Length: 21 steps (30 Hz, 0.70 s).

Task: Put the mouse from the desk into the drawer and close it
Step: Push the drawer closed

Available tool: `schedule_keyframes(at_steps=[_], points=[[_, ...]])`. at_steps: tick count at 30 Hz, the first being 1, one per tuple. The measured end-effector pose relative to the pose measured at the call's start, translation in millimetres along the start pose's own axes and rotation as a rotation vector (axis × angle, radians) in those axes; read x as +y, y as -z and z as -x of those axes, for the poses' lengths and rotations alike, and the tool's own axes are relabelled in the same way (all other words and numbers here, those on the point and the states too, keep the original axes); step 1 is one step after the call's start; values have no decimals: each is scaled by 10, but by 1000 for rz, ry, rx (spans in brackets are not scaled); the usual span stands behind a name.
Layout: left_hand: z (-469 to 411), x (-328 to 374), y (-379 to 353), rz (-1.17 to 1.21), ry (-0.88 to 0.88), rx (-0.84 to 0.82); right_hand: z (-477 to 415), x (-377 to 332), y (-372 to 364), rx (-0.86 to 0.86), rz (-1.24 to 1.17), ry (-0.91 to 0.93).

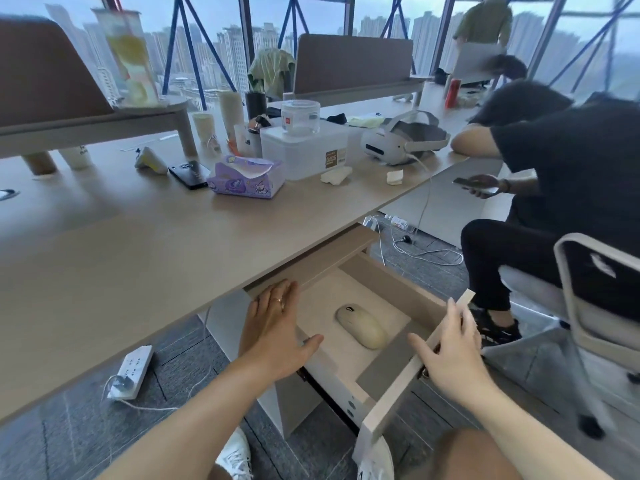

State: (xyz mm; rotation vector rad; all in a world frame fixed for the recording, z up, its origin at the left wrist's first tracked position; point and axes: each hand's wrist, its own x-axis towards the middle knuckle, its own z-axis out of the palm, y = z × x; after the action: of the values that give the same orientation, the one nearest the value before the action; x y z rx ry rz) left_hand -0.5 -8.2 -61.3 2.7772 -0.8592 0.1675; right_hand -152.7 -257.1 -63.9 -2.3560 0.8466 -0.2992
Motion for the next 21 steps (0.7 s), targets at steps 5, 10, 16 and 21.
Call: schedule_keyframes(at_steps=[5,10,16,21], points=[[-20,70,139,124,68,-128,169,-114,-85,-175,-740,-464],[-71,84,308,121,96,-225,92,-198,-168,-198,-835,-507],[-48,69,319,83,57,-191,-114,-445,-361,-229,-881,-465],[-27,39,289,43,-11,-107,-359,-671,-600,-261,-928,-456]])
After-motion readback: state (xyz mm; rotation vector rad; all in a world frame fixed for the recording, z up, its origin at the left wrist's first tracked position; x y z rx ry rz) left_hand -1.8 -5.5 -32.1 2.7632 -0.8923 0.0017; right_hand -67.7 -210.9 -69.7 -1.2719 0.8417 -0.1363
